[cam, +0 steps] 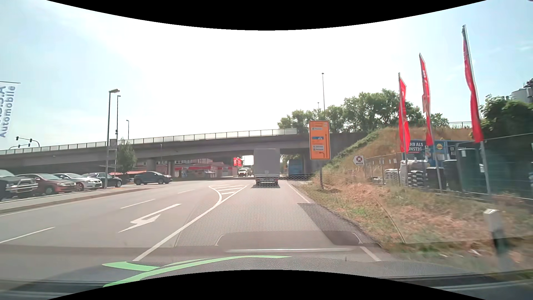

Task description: Follow the waypoints while adhering to traffic rules and regulations

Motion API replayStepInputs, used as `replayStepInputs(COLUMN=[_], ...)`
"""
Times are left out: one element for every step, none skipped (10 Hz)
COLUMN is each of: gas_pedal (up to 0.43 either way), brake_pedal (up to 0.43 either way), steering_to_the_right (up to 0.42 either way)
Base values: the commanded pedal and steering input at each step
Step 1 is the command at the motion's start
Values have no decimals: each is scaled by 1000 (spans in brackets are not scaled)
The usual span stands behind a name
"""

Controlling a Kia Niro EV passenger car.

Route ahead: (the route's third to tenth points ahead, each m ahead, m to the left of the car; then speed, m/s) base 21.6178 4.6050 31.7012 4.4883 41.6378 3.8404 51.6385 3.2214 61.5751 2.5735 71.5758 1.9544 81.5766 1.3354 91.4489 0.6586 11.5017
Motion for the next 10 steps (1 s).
replayStepInputs(gas_pedal=[118,118,118,118,118,118,118,118,118,118], brake_pedal=[0,0,0,0,0,0,0,0,0,0], steering_to_the_right=[5,5,5,5,5,5,5,5,5,5])
